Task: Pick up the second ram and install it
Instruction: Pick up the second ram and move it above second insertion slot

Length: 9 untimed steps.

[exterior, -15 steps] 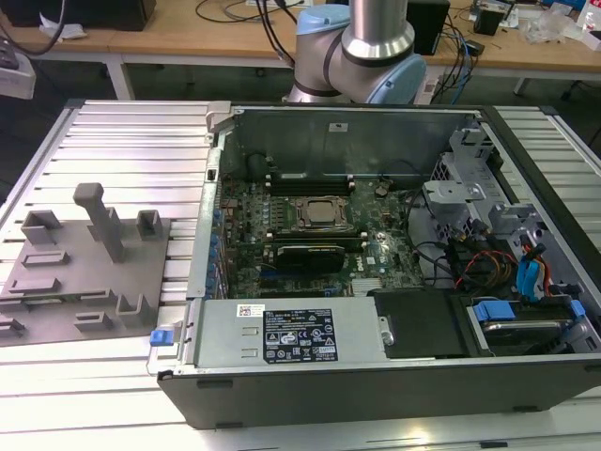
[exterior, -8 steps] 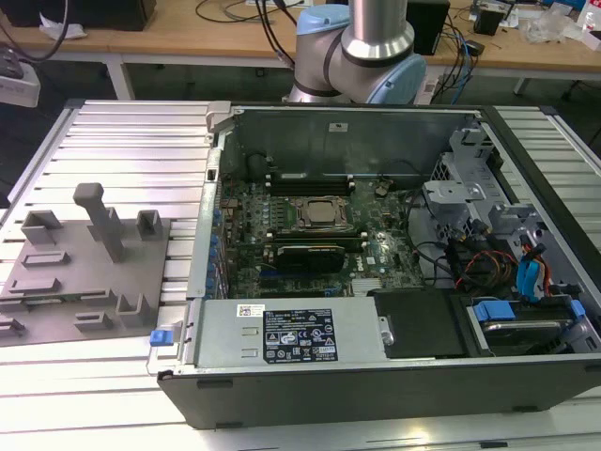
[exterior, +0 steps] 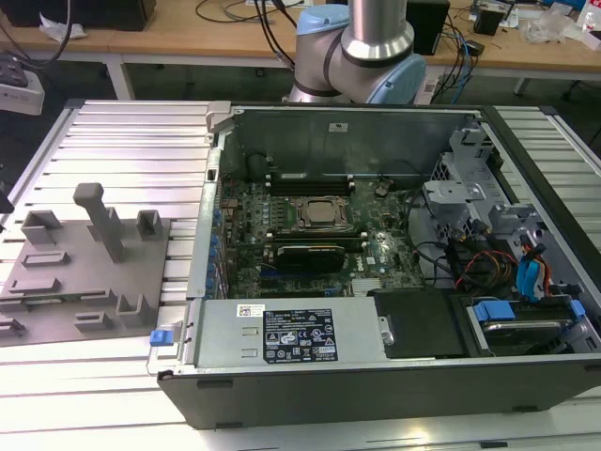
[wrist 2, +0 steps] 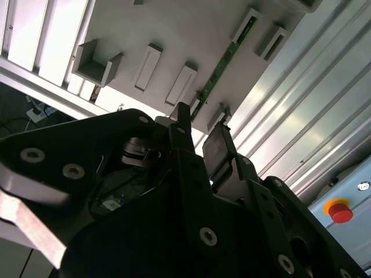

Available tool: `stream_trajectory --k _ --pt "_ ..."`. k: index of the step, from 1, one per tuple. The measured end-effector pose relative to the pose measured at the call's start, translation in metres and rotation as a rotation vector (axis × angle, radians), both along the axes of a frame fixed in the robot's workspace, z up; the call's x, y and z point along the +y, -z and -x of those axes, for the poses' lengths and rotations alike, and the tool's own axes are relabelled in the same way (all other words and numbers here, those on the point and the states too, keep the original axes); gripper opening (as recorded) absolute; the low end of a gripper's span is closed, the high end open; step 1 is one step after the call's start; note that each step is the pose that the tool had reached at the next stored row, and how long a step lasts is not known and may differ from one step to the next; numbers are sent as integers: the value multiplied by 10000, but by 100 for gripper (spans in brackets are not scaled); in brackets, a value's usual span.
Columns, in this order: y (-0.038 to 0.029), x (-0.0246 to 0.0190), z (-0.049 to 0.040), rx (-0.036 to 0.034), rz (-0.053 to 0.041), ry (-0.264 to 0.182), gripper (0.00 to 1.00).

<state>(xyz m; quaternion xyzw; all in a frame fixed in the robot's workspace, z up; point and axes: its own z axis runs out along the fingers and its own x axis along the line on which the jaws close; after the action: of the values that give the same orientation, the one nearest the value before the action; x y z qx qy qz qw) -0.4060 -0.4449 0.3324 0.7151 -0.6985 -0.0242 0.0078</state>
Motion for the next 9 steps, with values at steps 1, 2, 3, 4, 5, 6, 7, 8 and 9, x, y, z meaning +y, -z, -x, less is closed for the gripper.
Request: stream_trajectory --k 1,2,3,4,5,6,7,8,9 --pt "9 0 0 0 0 -1 36" --pt "17 0 0 0 0 0 36" --pt "29 0 0 -1 0 0 36" --pt "35 0 0 0 0 0 36" --pt "44 0 0 0 0 0 36" --pt "59 0 0 0 -1 0 36" --pt "67 0 0 0 0 0 36" --pt "81 0 0 0 0 0 36" --pt "92 0 0 0 0 0 36"
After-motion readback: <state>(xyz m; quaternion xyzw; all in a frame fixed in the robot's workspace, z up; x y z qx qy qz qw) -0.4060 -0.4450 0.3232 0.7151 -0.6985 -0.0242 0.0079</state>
